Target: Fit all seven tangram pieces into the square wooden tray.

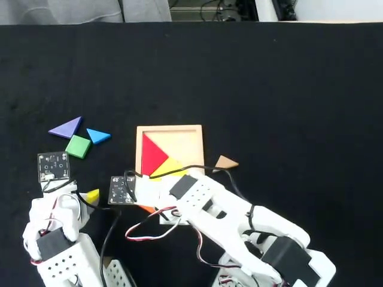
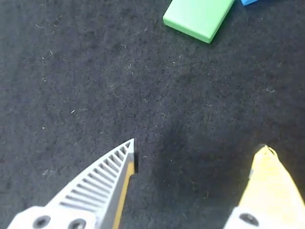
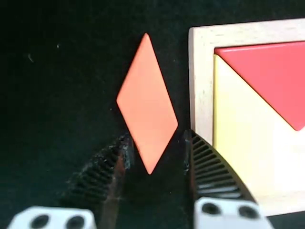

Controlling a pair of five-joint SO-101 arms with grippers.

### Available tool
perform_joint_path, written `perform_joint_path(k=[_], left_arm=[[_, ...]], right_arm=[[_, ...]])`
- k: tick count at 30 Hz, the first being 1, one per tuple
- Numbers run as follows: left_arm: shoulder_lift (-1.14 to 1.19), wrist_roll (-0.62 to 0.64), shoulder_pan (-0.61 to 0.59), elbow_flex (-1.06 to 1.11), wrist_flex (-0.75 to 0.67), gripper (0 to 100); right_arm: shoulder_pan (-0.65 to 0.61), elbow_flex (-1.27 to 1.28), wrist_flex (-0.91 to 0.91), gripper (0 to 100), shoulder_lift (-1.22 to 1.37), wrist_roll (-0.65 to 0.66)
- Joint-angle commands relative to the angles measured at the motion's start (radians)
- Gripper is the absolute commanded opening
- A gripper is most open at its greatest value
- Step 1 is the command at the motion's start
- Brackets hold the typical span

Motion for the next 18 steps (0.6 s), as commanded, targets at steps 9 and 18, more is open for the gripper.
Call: perform_joint_path(k=[9,18], left_arm=[[-0.008,-0.005,-0.004,-0.005,-0.015,37],[-0.008,-0.006,-0.004,-0.005,-0.015,37]], right_arm=[[0.012,-0.010,-0.015,1.2,-0.002,-0.003],[0.160,0.030,0.043,1.1,-0.008,0.150]])
